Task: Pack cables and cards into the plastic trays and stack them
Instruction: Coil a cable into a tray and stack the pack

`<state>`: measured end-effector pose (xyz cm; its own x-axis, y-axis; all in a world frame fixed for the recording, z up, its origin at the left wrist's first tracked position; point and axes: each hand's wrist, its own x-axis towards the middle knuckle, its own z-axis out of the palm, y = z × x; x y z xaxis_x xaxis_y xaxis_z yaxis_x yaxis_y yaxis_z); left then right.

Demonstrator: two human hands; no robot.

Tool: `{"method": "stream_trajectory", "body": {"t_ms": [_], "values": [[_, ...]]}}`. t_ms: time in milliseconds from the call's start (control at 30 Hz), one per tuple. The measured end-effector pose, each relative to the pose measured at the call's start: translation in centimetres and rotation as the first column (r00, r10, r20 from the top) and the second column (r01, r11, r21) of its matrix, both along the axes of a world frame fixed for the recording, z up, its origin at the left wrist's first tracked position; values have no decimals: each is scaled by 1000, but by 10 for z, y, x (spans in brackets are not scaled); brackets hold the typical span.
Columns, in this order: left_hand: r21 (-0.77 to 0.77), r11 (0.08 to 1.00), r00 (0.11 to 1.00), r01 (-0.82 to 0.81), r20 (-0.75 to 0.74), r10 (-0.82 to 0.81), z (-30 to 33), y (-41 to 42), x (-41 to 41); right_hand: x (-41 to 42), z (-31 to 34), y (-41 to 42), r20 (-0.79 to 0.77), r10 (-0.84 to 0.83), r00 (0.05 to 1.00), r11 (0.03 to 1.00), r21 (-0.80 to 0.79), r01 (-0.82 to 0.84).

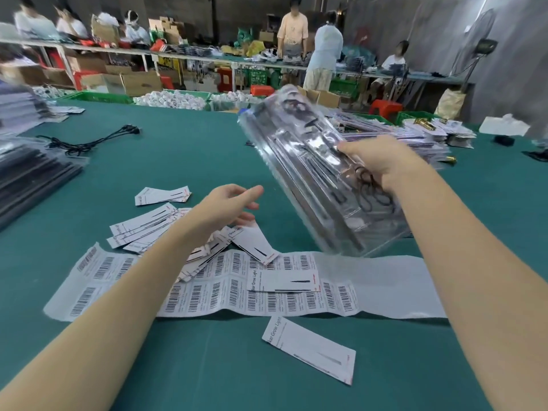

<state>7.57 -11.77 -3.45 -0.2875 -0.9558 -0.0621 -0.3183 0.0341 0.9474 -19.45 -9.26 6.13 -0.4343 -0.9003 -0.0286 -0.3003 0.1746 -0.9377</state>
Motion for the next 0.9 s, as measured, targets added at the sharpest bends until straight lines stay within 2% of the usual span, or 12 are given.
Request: {"method": "stream_trajectory", "body": {"t_ms": [67, 133, 233, 333, 533, 567, 633, 733, 800, 833, 900], "values": [[124, 977, 979, 171, -129, -155, 5, 4, -3, -3, -19, 5, 238, 12, 971, 1000, -20, -7], [197, 928, 936, 316, -222, -272, 8, 9, -5, 3, -36, 14, 443, 41, 896, 994, -112, 10], [182, 891, 891, 416, -275, -360, 7, 14, -7, 23, -55, 30, 596, 78, 799, 965, -248, 90], [203, 907, 898, 368, -332, -290, 7, 13, -3, 37, -67, 42, 666, 116, 737, 905, -376, 198], [251, 944, 871, 212, -487, -66, 7, 6, -1, 42, -79, 67, 707, 149, 691, 887, -405, 223], [259, 953, 880, 160, -474, -19, 7, 6, -2, 42, -81, 69, 717, 157, 679, 881, -412, 231], [191, 981, 944, 34, -329, 31, 5, 6, -4, 40, -82, 72, 732, 148, 665, 866, -420, 270], [-80, 996, 998, -43, 32, 46, 1, 8, -4, 38, -91, 75, 763, 26, 645, 856, -350, 380], [-261, 963, 960, -65, 248, 132, -2, 11, -6, 38, -100, 75, 780, -70, 621, 852, -277, 444], [-319, 943, 937, -91, 292, 190, -3, 12, -7, 38, -104, 75, 780, -119, 615, 849, -241, 470], [-384, 914, 930, -134, 270, 250, -3, 17, -11, 38, -110, 73, 769, -214, 603, 840, -170, 515]]}}
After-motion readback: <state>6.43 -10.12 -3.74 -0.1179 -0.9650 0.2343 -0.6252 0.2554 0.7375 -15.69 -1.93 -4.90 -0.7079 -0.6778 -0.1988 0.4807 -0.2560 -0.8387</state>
